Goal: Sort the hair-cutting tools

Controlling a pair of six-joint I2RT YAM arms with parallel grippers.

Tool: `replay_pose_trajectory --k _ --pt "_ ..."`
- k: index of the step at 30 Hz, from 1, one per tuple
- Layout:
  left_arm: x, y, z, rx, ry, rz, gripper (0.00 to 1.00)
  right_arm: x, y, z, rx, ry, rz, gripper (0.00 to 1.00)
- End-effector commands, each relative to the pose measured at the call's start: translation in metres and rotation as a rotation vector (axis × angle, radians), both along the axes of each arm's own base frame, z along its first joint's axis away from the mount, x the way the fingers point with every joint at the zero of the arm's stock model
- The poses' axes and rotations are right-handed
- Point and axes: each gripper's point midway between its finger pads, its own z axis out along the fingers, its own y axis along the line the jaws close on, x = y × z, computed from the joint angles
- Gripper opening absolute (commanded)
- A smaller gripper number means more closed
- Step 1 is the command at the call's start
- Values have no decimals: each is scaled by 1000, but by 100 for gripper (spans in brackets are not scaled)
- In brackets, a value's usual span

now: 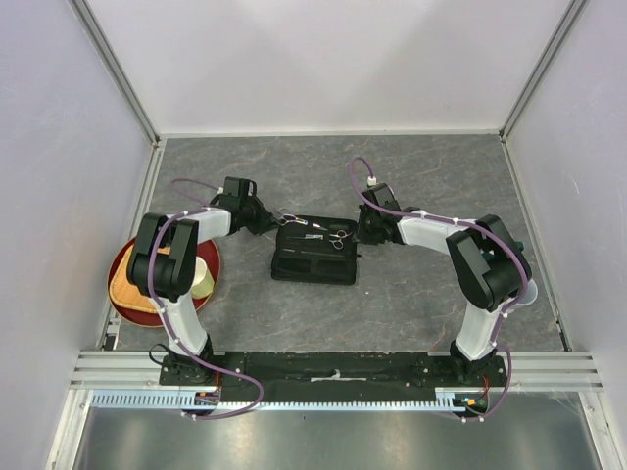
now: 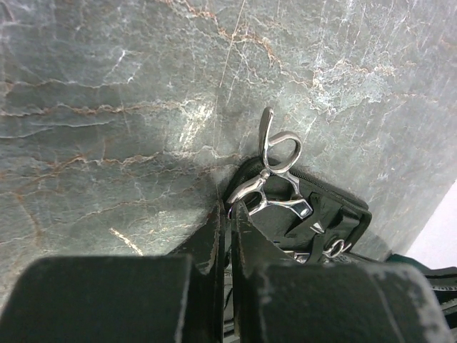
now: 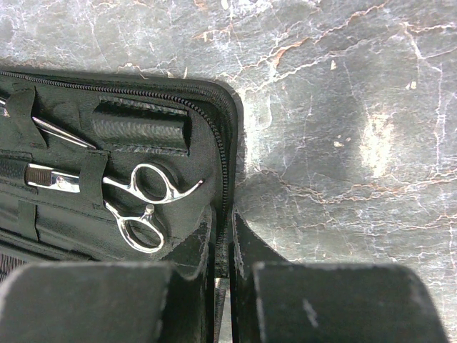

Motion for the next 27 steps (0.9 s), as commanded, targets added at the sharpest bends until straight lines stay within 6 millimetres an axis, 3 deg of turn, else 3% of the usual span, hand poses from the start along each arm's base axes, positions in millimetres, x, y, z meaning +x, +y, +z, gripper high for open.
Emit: replay_pose_trajectory --k 1,14,27 --pt "-29 -23 -12 -117 98 -22 2 -12 8 -40 -10 70 28 3" --pt "-37 -28 -7 -247 90 129 2 -13 9 -39 -1 69 25 3" --pt "-37 -55 -1 -295 69 81 2 -14 9 -42 -2 73 26 3"
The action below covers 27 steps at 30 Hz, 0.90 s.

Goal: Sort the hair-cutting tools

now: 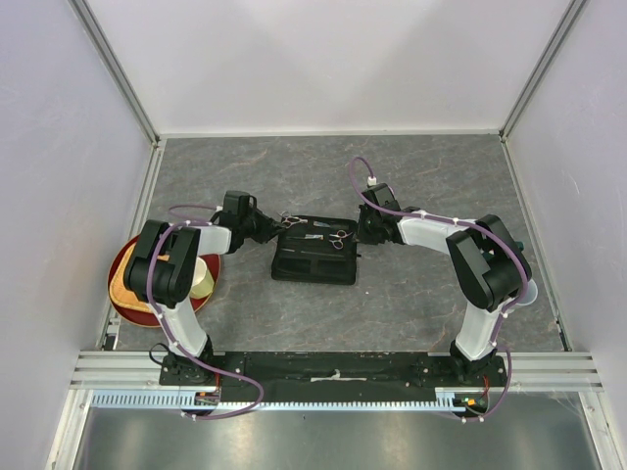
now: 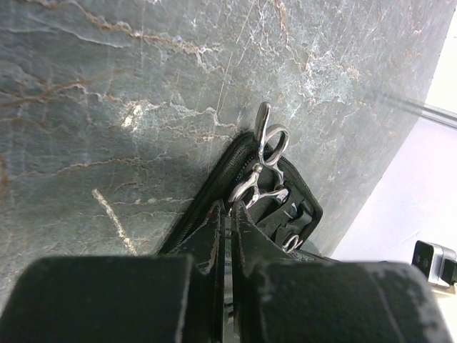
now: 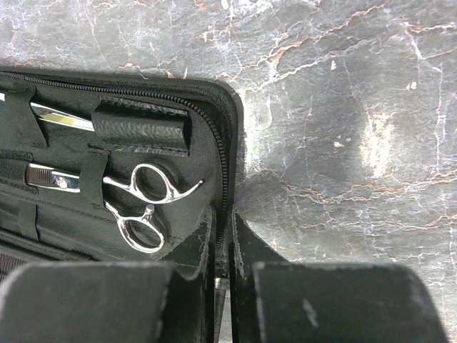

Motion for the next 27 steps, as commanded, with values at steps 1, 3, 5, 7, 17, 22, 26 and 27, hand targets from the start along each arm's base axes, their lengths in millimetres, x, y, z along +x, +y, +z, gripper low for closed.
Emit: replay_pose_trajectory --k 1,3,5,7,17,22,26,27 --pt "-24 -41 -1 -80 53 -124 2 -14 9 -42 -3 73 26 3" --pt "-24 -46 1 -70 48 -151 2 -14 9 -42 -1 72 27 3" --pt "-28 -45 -2 -25 59 -163 2 -14 9 -41 0 72 26 3" --pt "-26 -40 3 46 31 -159 2 -14 10 -42 -2 71 30 3" --pt "-24 -47 33 224 -42 -187 2 -14 10 -44 -1 76 27 3" --pt "-25 -48 27 223 -24 -183 2 -13 10 -43 2 74 28 3" --pt "-27 -54 18 207 -5 -207 3 -13 11 -43 1 75 30 3" --pt "-27 -55 17 206 -3 -210 6 -13 11 -44 1 76 30 2"
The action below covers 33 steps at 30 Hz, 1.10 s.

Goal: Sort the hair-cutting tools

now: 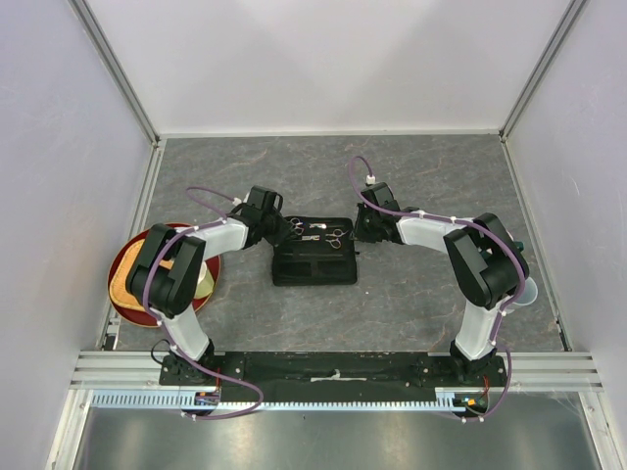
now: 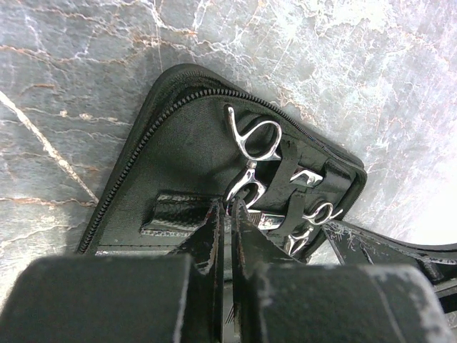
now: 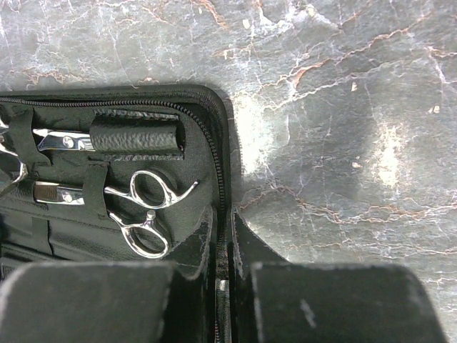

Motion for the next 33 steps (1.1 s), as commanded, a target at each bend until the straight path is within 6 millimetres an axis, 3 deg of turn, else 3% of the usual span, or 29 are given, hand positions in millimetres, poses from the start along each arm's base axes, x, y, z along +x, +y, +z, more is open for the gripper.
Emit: replay_pose_trajectory --k 1,2,3,6,9,13,16,20,21,23,25,26,27,28,29,30,31,32,33 --pt "0 -21 8 -18 -29 -97 9 -20 3 -44 -33 101 19 3" --pt "0 -19 7 -11 -30 -93 13 -20 4 -43 -31 98 23 3" --pt "1 -18 9 -2 -39 -93 24 -20 3 -43 -33 97 19 3" --pt "3 -7 17 52 -64 -79 43 -20 2 -41 -39 94 15 4" --pt "6 4 28 113 -98 -67 52 -17 1 -31 -37 68 12 12" --pt "10 14 61 155 -184 -64 61 -12 -7 -13 -65 24 -10 28" --pt "9 22 76 195 -231 -65 66 -5 -13 16 -79 -44 -35 40" --pt "4 35 105 243 -323 -71 74 5 -21 47 -93 -128 -68 46" --pt "1 38 109 259 -337 -83 86 10 -23 50 -104 -144 -80 45" --pt "-7 43 119 270 -375 -105 95 21 -18 59 -106 -175 -69 42" --pt "-15 44 124 270 -399 -128 98 30 -10 52 -106 -167 -47 36" --pt "-24 44 118 274 -393 -164 98 41 -1 60 -90 -193 -32 34" --pt "-30 44 125 263 -414 -173 98 46 3 60 -86 -195 -23 31" --pt "-35 45 126 259 -413 -182 98 49 7 48 -92 -178 -12 27" --pt "-45 42 120 246 -396 -216 98 60 13 55 -80 -200 -12 26" --pt "-52 41 124 230 -408 -227 92 65 16 54 -79 -207 -7 25" --pt "-60 41 117 220 -391 -243 87 68 18 43 -86 -195 -4 24" --pt "-69 35 115 193 -384 -281 81 76 23 45 -78 -208 -3 24" --pt "-77 29 113 161 -375 -318 70 78 26 42 -80 -206 8 24"
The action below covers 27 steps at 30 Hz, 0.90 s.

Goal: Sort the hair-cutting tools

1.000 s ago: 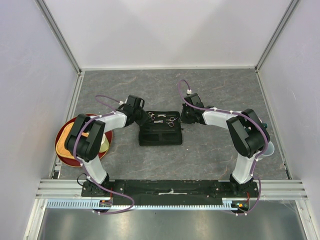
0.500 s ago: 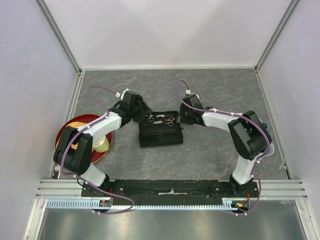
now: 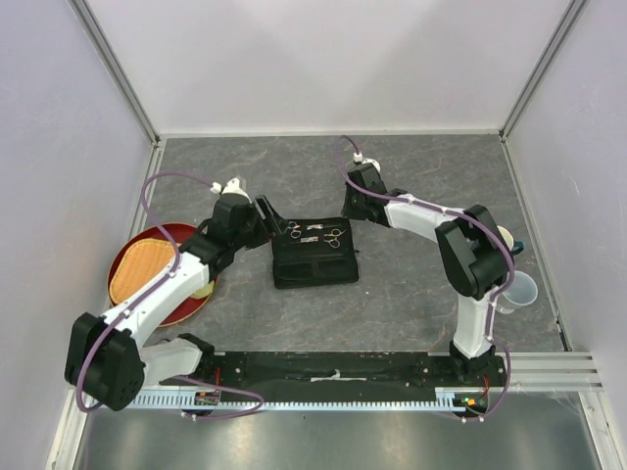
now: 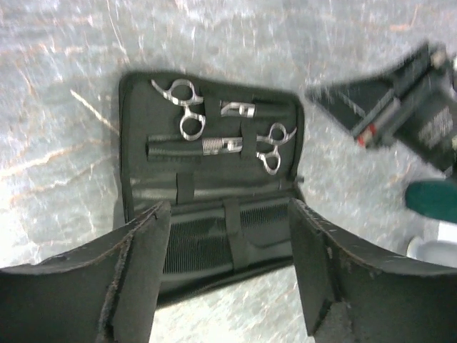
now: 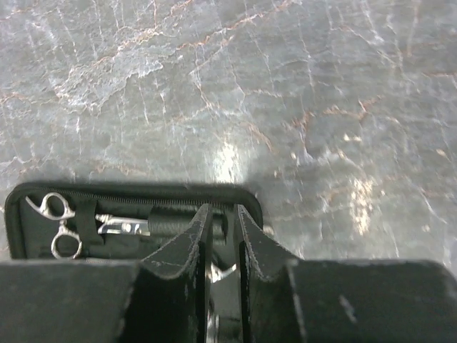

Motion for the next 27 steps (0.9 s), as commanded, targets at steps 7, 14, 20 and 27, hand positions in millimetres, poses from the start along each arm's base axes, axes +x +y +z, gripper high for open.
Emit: replay_pose_trajectory --k 7,14,20,27 --pt "-101 -48 -47 51 155 -341 48 32 28 -28 -4 -9 94 17" --pt "-138 -62 -95 117 241 -413 42 15 20 -47 -28 44 110 15" --pt "-152 -55 -132 216 291 -352 36 -19 6 -61 -34 120 99 14" --pt "-138 -36 -126 210 126 -178 39 -77 -16 -60 0 200 96 14"
